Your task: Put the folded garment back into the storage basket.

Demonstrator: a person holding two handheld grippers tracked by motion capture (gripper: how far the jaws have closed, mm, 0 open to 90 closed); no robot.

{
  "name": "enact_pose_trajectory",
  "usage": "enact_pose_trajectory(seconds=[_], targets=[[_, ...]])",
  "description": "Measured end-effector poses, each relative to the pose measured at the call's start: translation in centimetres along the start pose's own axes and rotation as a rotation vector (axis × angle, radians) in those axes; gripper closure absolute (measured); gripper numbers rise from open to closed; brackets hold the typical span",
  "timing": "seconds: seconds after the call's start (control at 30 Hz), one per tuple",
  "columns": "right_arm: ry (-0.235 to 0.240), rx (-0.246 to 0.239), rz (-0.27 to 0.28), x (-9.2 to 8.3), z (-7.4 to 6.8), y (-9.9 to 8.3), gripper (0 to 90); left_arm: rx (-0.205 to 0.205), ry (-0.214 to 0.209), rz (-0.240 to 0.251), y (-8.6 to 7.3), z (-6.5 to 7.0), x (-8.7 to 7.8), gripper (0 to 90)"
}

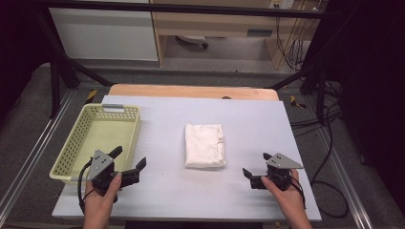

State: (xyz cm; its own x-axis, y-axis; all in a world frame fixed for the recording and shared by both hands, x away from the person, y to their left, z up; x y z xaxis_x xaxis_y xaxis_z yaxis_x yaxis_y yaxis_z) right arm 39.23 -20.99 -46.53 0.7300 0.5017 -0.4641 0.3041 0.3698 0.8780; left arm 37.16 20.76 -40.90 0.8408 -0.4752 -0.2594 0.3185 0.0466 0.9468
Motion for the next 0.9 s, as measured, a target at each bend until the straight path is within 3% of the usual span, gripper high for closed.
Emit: enact_pose_trajectory(seconds=[0.33,0.7,0.83,0.9], targets=[[0.006,-0.004,0.007,0.1,-0.2,0.0,3.5,0.025,-0.035,-0.013,-0.2,1.4,0.4,5.2],[0.027,0.017,0.003,0.0,-0.9,0.2,4.0,0.085,-0.124,-0.077,-1.6,4.2,1.4,5.5],[0.037,0.016,0.027,-0.1,-1.6,1.2,4.1,0.084,-0.177,-0.114,-2.2,5.5,2.4,5.5],[0.042,0.04,0.048,-0.1,-1.8,1.9,4.3,0.09,-0.186,-0.121,-2.2,6.1,3.0,5.7]])
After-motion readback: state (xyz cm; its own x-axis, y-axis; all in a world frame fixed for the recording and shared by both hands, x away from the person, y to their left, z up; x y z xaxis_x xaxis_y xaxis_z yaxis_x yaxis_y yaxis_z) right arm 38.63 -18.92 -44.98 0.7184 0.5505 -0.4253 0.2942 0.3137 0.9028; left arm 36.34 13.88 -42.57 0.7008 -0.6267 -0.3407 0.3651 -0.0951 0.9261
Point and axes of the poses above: each handheld gripper's, and its own axes: x roughly forward along the jaws, y roughly out of its top, z roughly to its right, the point moved 7 cm from there along x, roughly forward along the jaws, and after that the axes turned 7 degrees about -x, right-handed, at the moved point
